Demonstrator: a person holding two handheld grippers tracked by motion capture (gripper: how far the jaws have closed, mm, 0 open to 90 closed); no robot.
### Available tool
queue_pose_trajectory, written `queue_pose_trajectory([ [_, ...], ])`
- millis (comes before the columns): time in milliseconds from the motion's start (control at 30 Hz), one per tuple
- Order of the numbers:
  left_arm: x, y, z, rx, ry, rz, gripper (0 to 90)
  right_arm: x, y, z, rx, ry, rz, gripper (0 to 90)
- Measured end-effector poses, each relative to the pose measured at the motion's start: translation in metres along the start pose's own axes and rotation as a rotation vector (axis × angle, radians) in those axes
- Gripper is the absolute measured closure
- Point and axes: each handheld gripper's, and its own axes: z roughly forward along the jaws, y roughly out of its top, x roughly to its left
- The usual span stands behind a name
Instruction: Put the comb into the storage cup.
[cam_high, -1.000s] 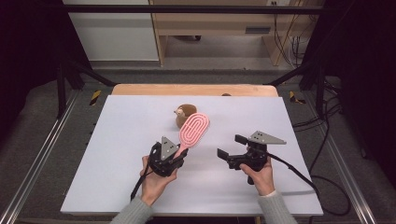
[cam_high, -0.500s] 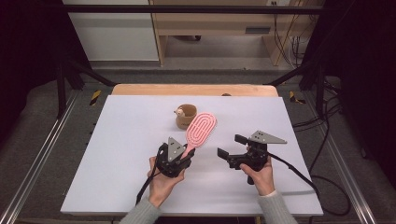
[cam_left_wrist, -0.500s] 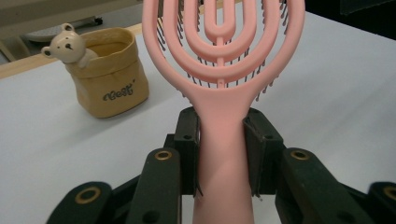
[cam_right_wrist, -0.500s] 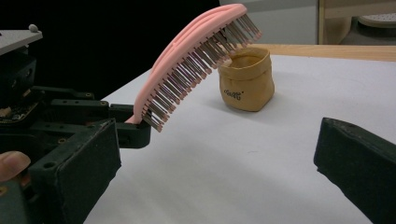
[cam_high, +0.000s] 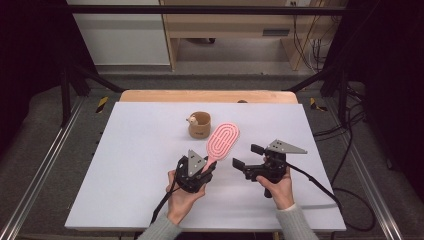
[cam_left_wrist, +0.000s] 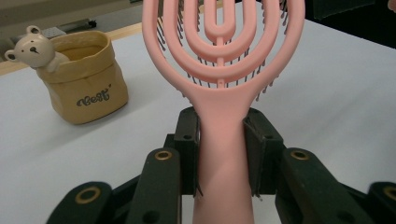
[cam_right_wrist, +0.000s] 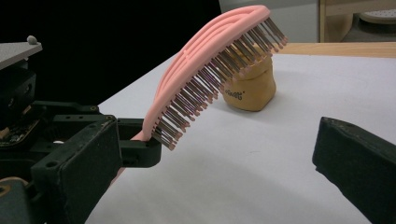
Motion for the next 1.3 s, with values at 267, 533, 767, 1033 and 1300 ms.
queue_pose_trajectory([
  [267, -0.008, 0.000, 0.004, 0.004, -0.010, 0.010, 68.9, 0.000, 0.000, 0.002, 0.001, 0.004, 0.017, 2.2],
  [533, -0.018, 0.001, 0.005, 0.002, -0.023, 0.028, 68.9, -0.001, 0.000, 0.003, 0.002, -0.001, 0.022, 2.8],
  [767, -0.025, 0.001, 0.006, 0.000, -0.034, 0.043, 69.0, -0.001, 0.000, 0.004, -0.002, 0.006, 0.043, 6.1],
  [1033, -0.032, 0.002, 0.006, -0.004, -0.041, 0.056, 69.0, -0.002, -0.001, 0.006, 0.004, 0.013, 0.065, 13.1],
  [1300, -0.038, 0.003, 0.007, -0.007, -0.054, 0.064, 69.0, -0.003, -0.001, 0.008, 0.012, 0.008, 0.073, 21.3],
])
